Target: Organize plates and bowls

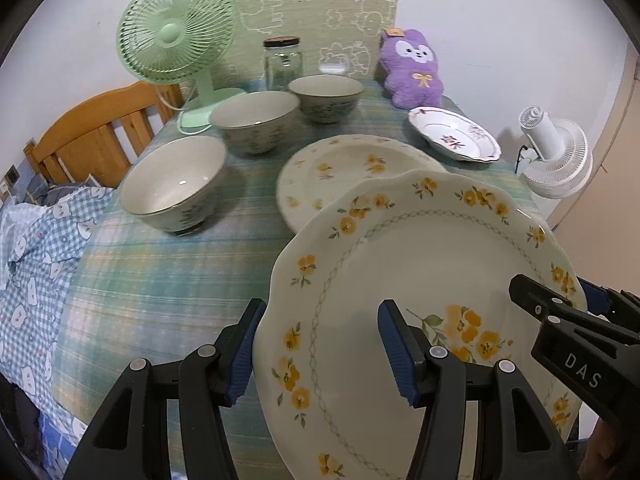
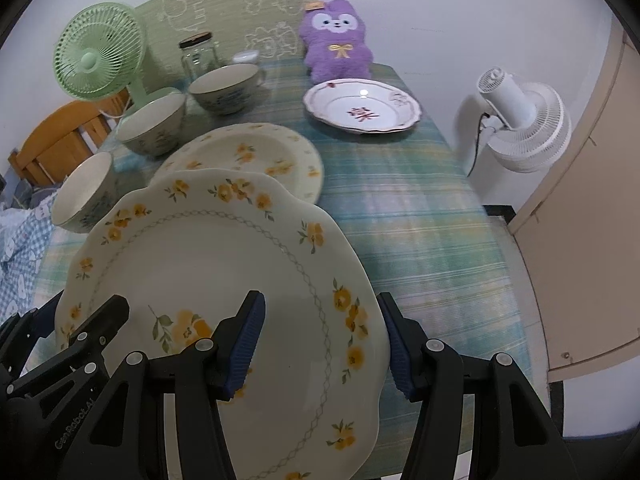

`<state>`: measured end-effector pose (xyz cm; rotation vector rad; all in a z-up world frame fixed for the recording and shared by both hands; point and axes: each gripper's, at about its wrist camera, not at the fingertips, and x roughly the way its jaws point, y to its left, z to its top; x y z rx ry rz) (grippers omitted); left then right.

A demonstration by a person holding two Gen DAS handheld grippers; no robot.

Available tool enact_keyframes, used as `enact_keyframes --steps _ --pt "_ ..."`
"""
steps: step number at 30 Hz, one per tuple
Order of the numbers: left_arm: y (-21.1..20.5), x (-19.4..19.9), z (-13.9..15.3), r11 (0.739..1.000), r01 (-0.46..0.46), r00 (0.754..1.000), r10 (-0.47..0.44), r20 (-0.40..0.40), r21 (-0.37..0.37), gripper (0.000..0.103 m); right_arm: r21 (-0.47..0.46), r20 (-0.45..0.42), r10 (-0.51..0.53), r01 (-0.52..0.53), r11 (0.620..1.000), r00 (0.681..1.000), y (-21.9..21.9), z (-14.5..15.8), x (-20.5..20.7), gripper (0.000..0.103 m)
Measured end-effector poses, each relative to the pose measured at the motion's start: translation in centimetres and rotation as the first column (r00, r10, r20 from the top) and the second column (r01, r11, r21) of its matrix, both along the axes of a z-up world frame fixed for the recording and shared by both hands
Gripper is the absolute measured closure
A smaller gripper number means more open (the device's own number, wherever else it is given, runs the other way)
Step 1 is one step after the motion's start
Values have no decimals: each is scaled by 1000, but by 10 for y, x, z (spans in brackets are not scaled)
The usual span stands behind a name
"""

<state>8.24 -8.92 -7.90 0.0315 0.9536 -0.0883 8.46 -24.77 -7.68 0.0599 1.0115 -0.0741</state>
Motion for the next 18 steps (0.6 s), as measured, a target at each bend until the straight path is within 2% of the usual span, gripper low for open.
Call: enact_keyframes --steps 18 --pt "-80 12 -16 1000 10 999 -10 -37 -9 46 -27 -17 -22 22 999 1000 -79 -8 7 43"
